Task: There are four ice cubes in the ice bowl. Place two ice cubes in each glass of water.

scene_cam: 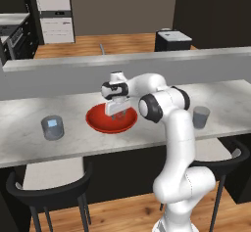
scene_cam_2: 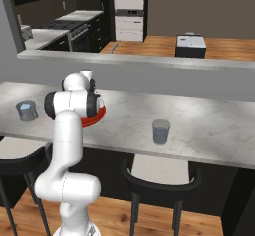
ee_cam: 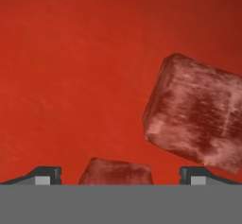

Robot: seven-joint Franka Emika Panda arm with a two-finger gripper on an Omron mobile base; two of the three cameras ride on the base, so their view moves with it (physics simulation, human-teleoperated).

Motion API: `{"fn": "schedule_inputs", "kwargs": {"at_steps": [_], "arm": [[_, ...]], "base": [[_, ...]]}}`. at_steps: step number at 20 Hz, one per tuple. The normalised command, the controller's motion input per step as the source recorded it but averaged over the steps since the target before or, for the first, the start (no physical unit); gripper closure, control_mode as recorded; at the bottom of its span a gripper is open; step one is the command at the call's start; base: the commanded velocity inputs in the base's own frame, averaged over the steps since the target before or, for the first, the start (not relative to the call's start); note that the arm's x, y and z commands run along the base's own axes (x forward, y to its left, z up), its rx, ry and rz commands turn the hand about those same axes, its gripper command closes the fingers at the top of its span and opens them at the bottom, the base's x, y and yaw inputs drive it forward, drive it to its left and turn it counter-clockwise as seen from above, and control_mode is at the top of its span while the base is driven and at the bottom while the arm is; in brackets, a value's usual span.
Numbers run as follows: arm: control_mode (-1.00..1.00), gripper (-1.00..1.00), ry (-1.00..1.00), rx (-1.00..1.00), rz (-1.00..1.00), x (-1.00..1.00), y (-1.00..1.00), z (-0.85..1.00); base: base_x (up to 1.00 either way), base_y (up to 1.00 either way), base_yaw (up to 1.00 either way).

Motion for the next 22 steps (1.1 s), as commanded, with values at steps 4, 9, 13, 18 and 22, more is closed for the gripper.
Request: {"fn": "schedule_inputs", "kwargs": {"at_steps": [4, 9, 13, 18, 22], "arm": [[-1.00, -1.00, 0.00, -0.05, 0.00, 0.00, 0.00, -0.19], [-1.00, -1.00, 0.00, -0.05, 0.00, 0.00, 0.00, -0.24], [-1.00, -1.00, 0.00, -0.05, 0.00, 0.00, 0.00, -0.12], [-1.00, -1.00, 0.00, -0.03, 0.00, 0.00, 0.05, -0.14], [-1.00, 1.00, 0.00, -0.01, 0.00, 0.00, 0.01, -0.22]], "base": [[0.00, 0.00, 0.00], [0.00, 0.00, 0.00], [0.00, 0.00, 0.00], [0.00, 0.00, 0.00], [0.00, 0.00, 0.00]]}}
